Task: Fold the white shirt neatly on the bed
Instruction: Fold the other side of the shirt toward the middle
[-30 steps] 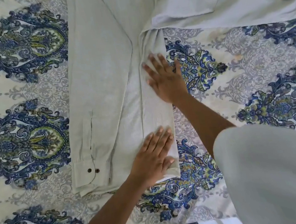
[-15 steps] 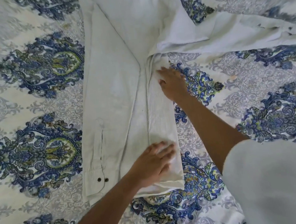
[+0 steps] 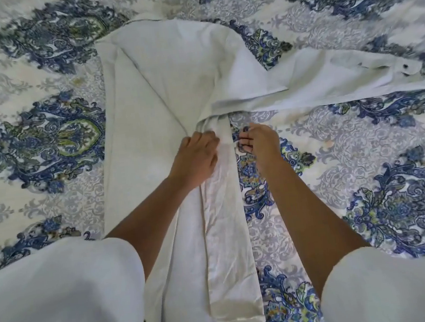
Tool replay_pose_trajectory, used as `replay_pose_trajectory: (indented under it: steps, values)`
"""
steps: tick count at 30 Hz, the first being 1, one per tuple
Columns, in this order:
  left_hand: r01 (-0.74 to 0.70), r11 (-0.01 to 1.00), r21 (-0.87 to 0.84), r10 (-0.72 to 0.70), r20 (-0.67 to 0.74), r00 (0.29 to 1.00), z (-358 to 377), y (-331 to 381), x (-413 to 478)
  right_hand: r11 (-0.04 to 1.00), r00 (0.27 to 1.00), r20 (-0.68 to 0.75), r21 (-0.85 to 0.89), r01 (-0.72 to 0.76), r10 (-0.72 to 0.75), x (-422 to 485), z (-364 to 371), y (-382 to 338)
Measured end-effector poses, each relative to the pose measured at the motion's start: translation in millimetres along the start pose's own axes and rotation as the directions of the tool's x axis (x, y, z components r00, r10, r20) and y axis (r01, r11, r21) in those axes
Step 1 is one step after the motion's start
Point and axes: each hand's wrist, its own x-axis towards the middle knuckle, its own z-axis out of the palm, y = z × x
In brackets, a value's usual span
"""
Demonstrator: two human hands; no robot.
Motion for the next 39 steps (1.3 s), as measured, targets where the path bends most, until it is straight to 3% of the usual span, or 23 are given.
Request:
replay_pose_trajectory:
  steps: [3,7,9,11,13,15,17,18,19,20,21,22,25,26,28,29,30,31,33,35,36,37,39]
  values:
    - [0.109,0.985,0.134,-0.099,-0.080,0.992,-11.5,-11.9,44.8,0.937,0.992,-0.031,0.333,-0.104,0.121,18.9,1.0,-17.3]
    - [0.097,0.975,0.201,-0.072,-0.130,0.989,-18.2,-15.9,85.4,0.751,0.985,0.062,0.640,-0.162,0.159,37.7,8.4,-38.7]
    - [0.176,0.980,0.091,-0.165,-0.109,0.980,-19.7,-19.2,92.6,0.698,0.981,0.146,0.689,-0.196,0.131,45.3,13.0,-46.6]
    - [0.334,0.920,-0.204,-0.348,-0.037,0.937,-17.7,-24.3,91.3,0.728,0.970,0.224,0.650,-0.218,0.090,49.9,17.8,-56.0]
    - [0.431,0.739,-0.518,-0.501,0.004,0.865,-12.3,-27.2,83.9,0.812,0.968,0.249,0.562,-0.161,0.019,51.9,26.4,-65.0]
    - [0.448,0.440,-0.779,-0.612,0.105,0.784,-6.7,-28.6,76.0,0.923,0.974,0.208,0.384,0.008,-0.095,50.9,42.9,-73.9]
    - [0.446,0.237,-0.863,-0.633,0.211,0.744,-2.3,-27.5,72.7,0.980,0.959,0.216,-0.037,0.196,-0.184,43.8,65.0,-83.0]
    - [0.458,0.200,-0.866,-0.635,0.241,0.734,-0.6,-28.1,72.6,0.902,0.943,0.264,-0.323,0.285,-0.203,39.8,75.8,-86.2]
    - [0.465,0.169,-0.869,-0.653,0.254,0.713,-1.8,-29.2,73.7,0.731,0.921,0.343,-0.577,0.363,-0.186,34.4,87.2,-87.8]
    - [0.453,0.151,-0.879,-0.682,0.239,0.691,-0.9,-32.7,75.3,0.544,0.894,0.419,-0.718,0.434,-0.161,28.7,98.1,-88.4]
    - [0.432,0.142,-0.891,-0.722,0.206,0.661,-1.7,-36.2,76.8,0.438,0.873,0.472,-0.764,0.474,-0.121,22.9,107.4,-88.4]
    - [0.414,0.145,-0.899,-0.768,0.162,0.620,-2.9,-40.2,78.2,0.426,0.856,0.508,-0.756,0.497,-0.099,19.2,113.1,-86.2]
    - [0.483,0.254,-0.838,-0.858,0.035,0.512,-8.8,-51.3,84.3,0.623,0.832,0.531,-0.599,0.503,-0.162,14.4,108.2,-73.1]
    - [0.551,0.330,-0.766,-0.863,-0.008,0.505,-12.0,-54.5,86.3,0.750,0.860,0.477,-0.499,0.434,-0.181,16.1,100.8,-66.0]
    - [0.664,0.484,-0.570,-0.839,-0.088,0.536,-16.7,-61.8,88.7,0.981,0.965,0.249,-0.149,0.122,-0.082,18.3,77.8,-52.5]
    - [0.694,0.541,-0.474,-0.819,-0.111,0.563,-20.0,-65.4,89.7,0.992,0.986,0.168,0.120,-0.045,0.025,21.4,66.8,-47.3]
    - [0.707,0.583,-0.401,-0.797,-0.115,0.592,-20.1,-69.8,89.9,0.907,0.984,0.132,0.390,-0.162,0.119,25.0,56.4,-44.6]
    - [0.702,0.614,-0.359,-0.776,-0.118,0.619,-20.9,-73.2,89.6,0.781,0.979,0.117,0.590,-0.204,0.168,30.5,47.1,-44.4]
    - [0.660,0.644,-0.386,-0.743,-0.112,0.660,-19.2,-79.7,88.8,0.596,0.984,0.098,0.786,-0.168,0.148,46.1,33.3,-48.0]
    - [0.577,0.643,-0.504,-0.713,-0.120,0.690,-18.2,-82.4,86.0,0.561,0.984,0.130,0.809,-0.178,0.123,53.2,31.3,-59.6]
    - [0.535,0.626,-0.567,-0.707,-0.122,0.697,-19.0,-82.7,84.5,0.610,0.981,0.148,0.768,-0.193,0.123,52.9,35.0,-66.7]
    - [0.513,0.580,-0.632,-0.722,-0.108,0.683,-22.6,-82.5,82.7,0.682,0.977,0.173,0.700,-0.210,0.124,50.9,39.8,-74.4]
    - [0.493,0.377,-0.784,-0.809,-0.019,0.588,-30.5,-85.1,78.9,0.804,0.966,0.245,0.557,-0.207,0.079,39.7,53.9,-88.7]
